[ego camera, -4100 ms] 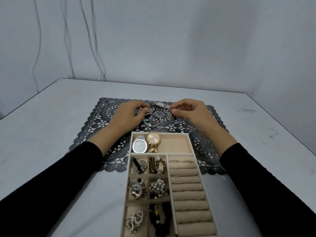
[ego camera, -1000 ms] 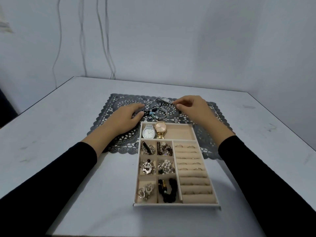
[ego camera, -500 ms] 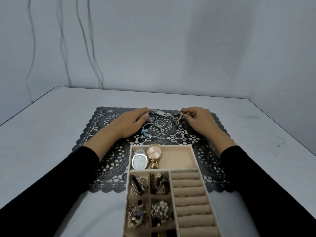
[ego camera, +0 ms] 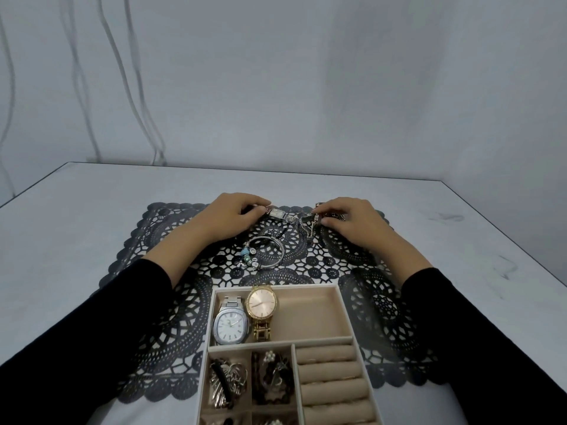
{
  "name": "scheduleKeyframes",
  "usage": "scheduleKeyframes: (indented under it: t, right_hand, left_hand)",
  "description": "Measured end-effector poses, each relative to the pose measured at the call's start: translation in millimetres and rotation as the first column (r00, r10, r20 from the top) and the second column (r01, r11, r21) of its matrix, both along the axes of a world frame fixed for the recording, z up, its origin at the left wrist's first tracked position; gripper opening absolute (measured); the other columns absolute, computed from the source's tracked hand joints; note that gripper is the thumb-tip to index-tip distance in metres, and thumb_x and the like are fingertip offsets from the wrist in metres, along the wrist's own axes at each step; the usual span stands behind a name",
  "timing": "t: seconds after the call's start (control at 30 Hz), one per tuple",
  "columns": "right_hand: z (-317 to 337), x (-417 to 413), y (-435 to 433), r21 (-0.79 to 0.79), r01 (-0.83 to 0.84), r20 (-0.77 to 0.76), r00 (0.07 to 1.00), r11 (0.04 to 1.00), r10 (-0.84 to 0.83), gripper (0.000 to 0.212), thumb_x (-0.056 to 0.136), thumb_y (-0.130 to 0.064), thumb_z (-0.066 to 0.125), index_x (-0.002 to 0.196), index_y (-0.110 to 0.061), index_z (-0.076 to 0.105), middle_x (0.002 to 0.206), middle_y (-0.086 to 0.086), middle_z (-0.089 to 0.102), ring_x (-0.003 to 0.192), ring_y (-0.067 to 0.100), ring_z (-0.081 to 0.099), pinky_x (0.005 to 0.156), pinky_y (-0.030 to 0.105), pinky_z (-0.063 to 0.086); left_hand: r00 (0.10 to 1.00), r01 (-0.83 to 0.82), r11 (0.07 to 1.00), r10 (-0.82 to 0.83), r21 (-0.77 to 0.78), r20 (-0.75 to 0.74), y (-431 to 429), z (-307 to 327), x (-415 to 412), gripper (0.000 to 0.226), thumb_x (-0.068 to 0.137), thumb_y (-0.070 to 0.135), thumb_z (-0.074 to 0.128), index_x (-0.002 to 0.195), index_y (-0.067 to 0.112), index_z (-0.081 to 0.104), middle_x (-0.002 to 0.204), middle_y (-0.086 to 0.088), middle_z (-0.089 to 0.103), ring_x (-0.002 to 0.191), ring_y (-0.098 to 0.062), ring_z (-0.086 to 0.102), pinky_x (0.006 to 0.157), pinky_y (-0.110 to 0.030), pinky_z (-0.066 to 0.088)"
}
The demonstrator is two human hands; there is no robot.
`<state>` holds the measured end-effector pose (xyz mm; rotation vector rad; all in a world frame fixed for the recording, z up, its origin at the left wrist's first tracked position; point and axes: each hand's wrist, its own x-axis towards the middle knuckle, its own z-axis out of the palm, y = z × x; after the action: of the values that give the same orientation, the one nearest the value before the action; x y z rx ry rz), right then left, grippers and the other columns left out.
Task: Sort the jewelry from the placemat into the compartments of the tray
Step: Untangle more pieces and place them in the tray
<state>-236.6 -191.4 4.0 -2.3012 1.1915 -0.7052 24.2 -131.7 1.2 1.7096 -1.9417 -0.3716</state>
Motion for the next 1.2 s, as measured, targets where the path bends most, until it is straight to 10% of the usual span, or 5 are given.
scheduleKeyframes:
  t: [0.27,0.4,0.7,0.83,1.2]
  right_hand:
    - [5.0,-2.7,0.4,0.024,-0.044,0.041,0.998,0.999,0.043,0.013,0.086,-0.017,0.069,0.098,-0.021,0.067,0.100,-0.012,0.067,0.090,-0.011,0.055,0.074,-0.003,0.033]
    - [5.2,-2.0,-0.9,0.099,-0.118,0.193,0.976,0.988,0.097,0.014,0.087,-0.009,0.066,0.095,-0.020,0.064,0.093,-0.001,0.070,0.088,0.013,0.066,0.082,0.022,0.051]
    - [8.8,4.5,6.3,0.162,-0.150,0.389,0.918,0.975,0.077,0.017,0.088,-0.012,0.067,0.099,-0.024,0.069,0.096,-0.004,0.070,0.083,0.024,0.070,0.078,0.021,0.051]
    - [8.5,9.1,11.1,0.205,-0.137,0.473,0.881,0.969,0.024,0.016,0.089,-0.016,0.067,0.100,-0.027,0.071,0.108,-0.006,0.068,0.088,0.039,0.069,0.090,0.054,0.051]
    - [5.2,12.3,15.2,0.242,-0.116,0.515,0.857,0.963,-0.027,0.018,0.088,-0.013,0.066,0.100,-0.025,0.071,0.108,-0.004,0.069,0.091,0.027,0.071,0.089,0.040,0.055]
  left_hand:
    - [0.987,-0.151,0.980,0.156,-0.131,0.030,-5.8,-1.7,2.4,0.024,0.089,0.039,0.067,0.103,0.021,0.073,0.105,0.002,0.065,0.102,-0.014,0.059,0.089,-0.028,0.044]
    - [0.971,-0.218,0.970,0.227,-0.108,0.074,-5.9,0.8,-2.3,0.021,0.088,0.040,0.067,0.089,0.020,0.073,0.098,-0.001,0.063,0.093,-0.017,0.058,0.083,-0.030,0.044]
    - [0.955,-0.295,0.955,0.296,-0.034,0.031,-5.9,8.2,-18.3,0.026,0.087,0.041,0.068,0.078,0.016,0.070,0.077,0.001,0.069,0.071,-0.007,0.055,0.065,-0.025,0.039]
    - [0.958,-0.282,0.958,0.284,0.058,-0.036,-8.2,9.9,-21.2,0.022,0.089,0.034,0.067,0.082,0.013,0.072,0.084,-0.007,0.074,0.062,0.005,0.050,0.056,-0.013,0.034]
    - [0.975,-0.209,0.971,0.217,0.115,-0.058,-7.5,8.1,-27.4,0.013,0.097,0.029,0.055,0.098,0.017,0.061,0.093,-0.003,0.067,0.082,-0.015,0.057,0.069,-0.026,0.041]
